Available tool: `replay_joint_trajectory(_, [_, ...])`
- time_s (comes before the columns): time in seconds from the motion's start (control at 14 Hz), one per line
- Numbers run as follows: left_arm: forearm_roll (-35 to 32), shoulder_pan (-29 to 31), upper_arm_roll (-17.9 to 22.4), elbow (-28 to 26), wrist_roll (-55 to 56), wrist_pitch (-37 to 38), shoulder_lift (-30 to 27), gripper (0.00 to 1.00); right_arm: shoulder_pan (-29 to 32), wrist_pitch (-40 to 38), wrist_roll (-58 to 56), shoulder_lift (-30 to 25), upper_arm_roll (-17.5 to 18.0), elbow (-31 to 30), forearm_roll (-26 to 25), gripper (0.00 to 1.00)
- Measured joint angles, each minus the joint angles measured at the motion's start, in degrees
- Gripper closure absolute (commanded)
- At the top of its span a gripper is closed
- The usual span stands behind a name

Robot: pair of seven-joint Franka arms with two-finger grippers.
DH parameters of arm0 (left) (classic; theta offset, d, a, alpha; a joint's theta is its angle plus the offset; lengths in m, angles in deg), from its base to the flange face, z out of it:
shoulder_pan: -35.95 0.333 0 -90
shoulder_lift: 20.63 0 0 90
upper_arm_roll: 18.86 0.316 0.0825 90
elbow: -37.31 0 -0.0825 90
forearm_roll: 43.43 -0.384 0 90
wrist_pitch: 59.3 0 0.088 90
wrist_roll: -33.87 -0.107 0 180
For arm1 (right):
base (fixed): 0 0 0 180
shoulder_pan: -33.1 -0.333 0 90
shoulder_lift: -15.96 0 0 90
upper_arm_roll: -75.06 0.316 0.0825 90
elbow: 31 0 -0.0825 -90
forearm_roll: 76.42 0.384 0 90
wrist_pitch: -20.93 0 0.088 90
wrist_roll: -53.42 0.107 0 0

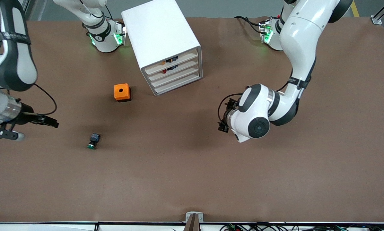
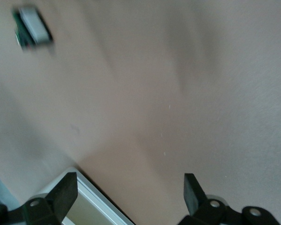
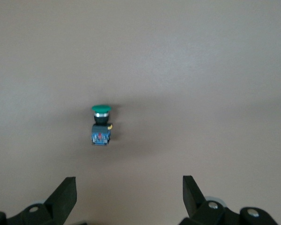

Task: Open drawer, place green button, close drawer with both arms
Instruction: 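Reach the left gripper to the drawer while the right gripper reaches the button, then pull the drawer open with the left gripper while the right gripper grasps the button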

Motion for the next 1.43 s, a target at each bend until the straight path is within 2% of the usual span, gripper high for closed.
replay_joint_trajectory(0.14, [2.53,-3.45,-0.02,0.05,9.57,-4.25,1.88,0.0,-1.06,7.72,3.49,2.01,0.41,-4.78,0.1,0.0])
replay_joint_trajectory(0.36, [9.91,-7.07,0.03,0.12,19.12,-6.89,4.46,0.0,-3.68,14.6,7.47,6.58,0.62,-6.35,0.1,0.0])
replay_joint_trajectory(0.43, [13.56,-7.56,0.05,0.12,20.67,-7.4,5.16,0.08,-4.41,16.38,8.06,8.0,0.63,-6.36,0.1,0.0])
replay_joint_trajectory(0.5, [17.24,-7.82,0.06,0.12,22.29,-7.55,5.73,0.24,-4.98,18.06,8.39,9.26,0.62,-6.37,0.1,0.0])
replay_joint_trajectory(0.57, [19.96,-8.0,0.06,0.11,24.26,-7.58,6.22,0.34,-5.38,19.55,8.62,10.38,0.63,-6.37,0.1,0.0])
replay_joint_trajectory(0.71, [22.19,-8.66,0.02,0.04,29.92,-7.49,6.91,0.52,-5.79,22.2,8.73,12.42,0.62,-6.37,0.1,0.0])
replay_joint_trajectory(0.93, [22.65,-11.38,-0.05,-0.12,36.44,-6.93,7.53,0.58,-5.98,24.54,10.16,14.78,0.61,-6.37,0.1,0.0])
replay_joint_trajectory(1.36, [27.0,-14.39,-0.11,-0.42,39.96,-2.89,8.28,0.54,-7.89,27.69,14.83,18.2,0.6,-6.36,0.09,0.0])
replay_joint_trajectory(1.43, [27.35,-14.55,-0.13,-0.45,39.96,-2.27,8.52,0.54,-7.91,28.09,15.01,18.8,0.57,-6.36,0.09,0.14])
